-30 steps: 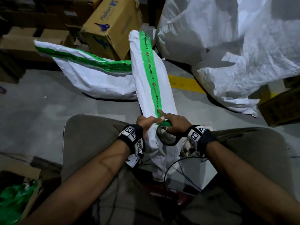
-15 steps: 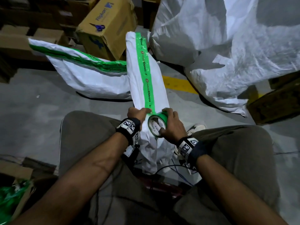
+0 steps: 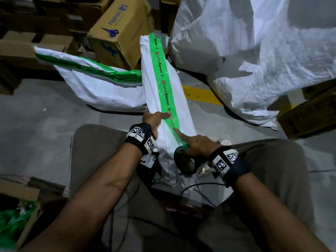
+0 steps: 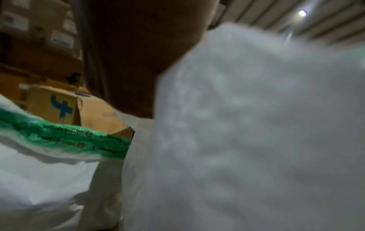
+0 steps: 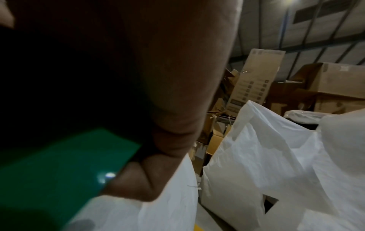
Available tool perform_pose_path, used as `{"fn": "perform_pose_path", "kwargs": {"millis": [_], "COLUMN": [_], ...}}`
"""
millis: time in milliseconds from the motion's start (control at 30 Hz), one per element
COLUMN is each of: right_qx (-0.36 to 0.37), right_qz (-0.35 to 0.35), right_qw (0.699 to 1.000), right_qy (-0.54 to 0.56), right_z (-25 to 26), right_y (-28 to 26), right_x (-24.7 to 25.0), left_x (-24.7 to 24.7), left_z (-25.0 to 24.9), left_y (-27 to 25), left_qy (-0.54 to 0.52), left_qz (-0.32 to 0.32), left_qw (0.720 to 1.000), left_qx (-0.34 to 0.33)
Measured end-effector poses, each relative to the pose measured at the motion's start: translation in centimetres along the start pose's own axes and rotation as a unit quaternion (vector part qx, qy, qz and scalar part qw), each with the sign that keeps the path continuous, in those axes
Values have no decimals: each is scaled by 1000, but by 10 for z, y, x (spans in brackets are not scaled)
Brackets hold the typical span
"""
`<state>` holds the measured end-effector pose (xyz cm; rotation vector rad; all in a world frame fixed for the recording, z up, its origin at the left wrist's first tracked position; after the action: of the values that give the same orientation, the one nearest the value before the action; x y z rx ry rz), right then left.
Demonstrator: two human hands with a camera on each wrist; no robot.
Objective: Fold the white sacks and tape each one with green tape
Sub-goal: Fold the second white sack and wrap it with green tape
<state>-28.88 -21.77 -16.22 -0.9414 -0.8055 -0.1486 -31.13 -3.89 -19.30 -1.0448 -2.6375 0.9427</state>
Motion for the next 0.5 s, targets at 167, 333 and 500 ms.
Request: {"fn": "perform_pose_path", "kwargs": {"millis": [167,333,500], "right_qx": [2,-4,-29], "right_qz": [-118,-94,-65], "right_qw": [993,996,997], "right_qy": [-31,-3,26], "right_z": [16,12,6], "right_y": [-5,2,-2], "right_x": [-20,-24,-18], "left_x": [-20,-19,-25], "left_z": [5,14,25], "left_y": [-22,-49,-64], "left_qy": [-29,6,107], "left_qz": [178,291,245], "left_qw": [980,952,964], "left_qx": [88,96,4]}}
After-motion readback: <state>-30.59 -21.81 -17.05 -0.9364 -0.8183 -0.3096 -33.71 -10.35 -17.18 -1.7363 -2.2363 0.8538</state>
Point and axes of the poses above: each hand's wrist, its own y-axis towards the middle knuckle, its own x-axis out of the back of the hand, z = x × y, the point moved 8 cm from there along y, towards the middle knuckle, and after that the axes turned 4 degrees about -x, right-handed, at the moved point
